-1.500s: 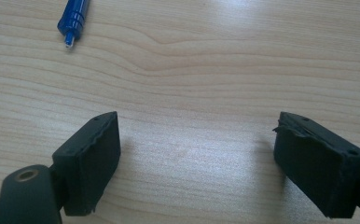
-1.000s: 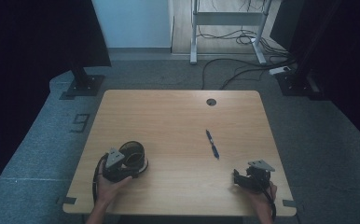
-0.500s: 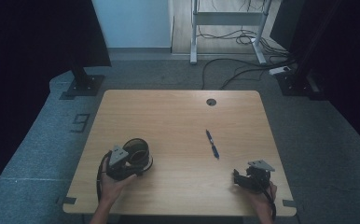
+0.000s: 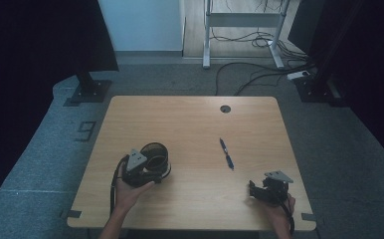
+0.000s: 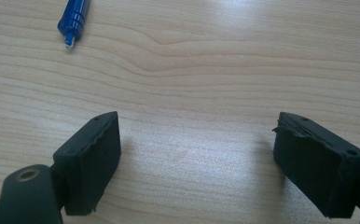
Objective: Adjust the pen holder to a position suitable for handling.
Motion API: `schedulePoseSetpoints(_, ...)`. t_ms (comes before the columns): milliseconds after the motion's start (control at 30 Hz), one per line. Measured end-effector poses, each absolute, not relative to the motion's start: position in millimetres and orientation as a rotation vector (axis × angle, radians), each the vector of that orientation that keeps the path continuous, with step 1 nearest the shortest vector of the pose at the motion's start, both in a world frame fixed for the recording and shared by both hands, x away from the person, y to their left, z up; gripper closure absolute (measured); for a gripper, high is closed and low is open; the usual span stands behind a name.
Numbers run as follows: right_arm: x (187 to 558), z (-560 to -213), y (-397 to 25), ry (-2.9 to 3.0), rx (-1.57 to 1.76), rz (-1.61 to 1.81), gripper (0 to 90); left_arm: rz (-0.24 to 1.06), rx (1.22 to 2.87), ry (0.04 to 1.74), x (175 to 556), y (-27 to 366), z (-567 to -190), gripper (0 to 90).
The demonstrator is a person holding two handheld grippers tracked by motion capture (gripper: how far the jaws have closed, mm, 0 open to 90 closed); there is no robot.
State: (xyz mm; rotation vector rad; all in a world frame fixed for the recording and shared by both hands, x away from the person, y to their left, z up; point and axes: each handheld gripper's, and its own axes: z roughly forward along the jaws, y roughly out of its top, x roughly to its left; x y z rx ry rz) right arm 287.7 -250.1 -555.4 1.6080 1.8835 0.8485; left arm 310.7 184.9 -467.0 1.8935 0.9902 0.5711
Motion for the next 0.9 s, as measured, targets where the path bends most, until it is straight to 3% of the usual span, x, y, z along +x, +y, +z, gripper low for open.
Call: schedulePoseSetpoints(900, 288, -555, -250, 1.881, 1.610, 0.848, 14.5, 0.519, 1.923, 0.941, 325, 144, -465, 10.6)
